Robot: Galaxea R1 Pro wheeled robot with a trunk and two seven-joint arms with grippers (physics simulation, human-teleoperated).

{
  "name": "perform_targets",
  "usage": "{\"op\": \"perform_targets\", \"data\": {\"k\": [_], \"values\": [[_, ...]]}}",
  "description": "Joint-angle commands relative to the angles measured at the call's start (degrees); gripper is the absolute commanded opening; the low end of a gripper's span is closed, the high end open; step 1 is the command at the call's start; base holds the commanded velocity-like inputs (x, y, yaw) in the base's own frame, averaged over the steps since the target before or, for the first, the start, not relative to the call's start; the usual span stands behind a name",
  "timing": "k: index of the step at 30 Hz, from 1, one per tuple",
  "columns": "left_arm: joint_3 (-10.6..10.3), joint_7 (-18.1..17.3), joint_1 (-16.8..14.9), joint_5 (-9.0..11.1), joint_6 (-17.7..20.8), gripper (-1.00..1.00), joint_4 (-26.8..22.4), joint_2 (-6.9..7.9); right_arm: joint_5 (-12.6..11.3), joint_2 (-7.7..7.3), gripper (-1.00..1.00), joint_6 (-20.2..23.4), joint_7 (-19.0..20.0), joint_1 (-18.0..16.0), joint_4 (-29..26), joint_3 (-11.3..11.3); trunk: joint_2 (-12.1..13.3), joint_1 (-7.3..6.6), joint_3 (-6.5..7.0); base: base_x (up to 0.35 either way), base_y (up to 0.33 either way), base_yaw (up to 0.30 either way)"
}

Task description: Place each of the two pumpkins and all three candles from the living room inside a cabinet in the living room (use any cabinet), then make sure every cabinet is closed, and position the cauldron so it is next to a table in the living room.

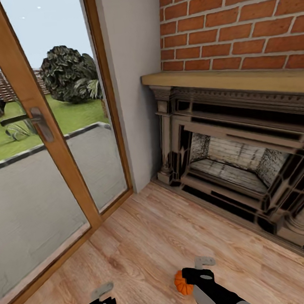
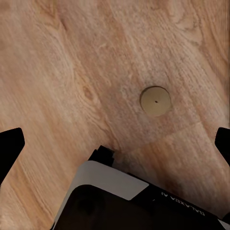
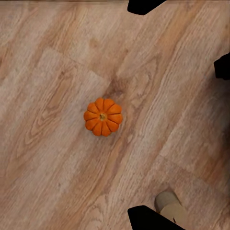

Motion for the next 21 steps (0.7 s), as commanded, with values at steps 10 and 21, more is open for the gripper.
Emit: {"op": "perform_targets", "data": {"k": [10, 21], "values": [[-0.4, 0.5, 0.0, 0.3, 0.2, 1.0, -0.2, 0.14, -0.3, -0.03, 1.0, 0.3, -0.5, -0.1, -0.1, 0.5, -0.1, 0.02, 0.26, 0.097, -0.06, -0.239], [-0.4, 0.4, 0.0, 0.3, 0.2, 1.0, -0.2, 0.18, -0.3, -0.03, 1.0, 0.3, -0.5, -0.1, -0.1, 0.5, -0.1, 0.02, 0.27, -0.117, 0.031, -0.008]]}}
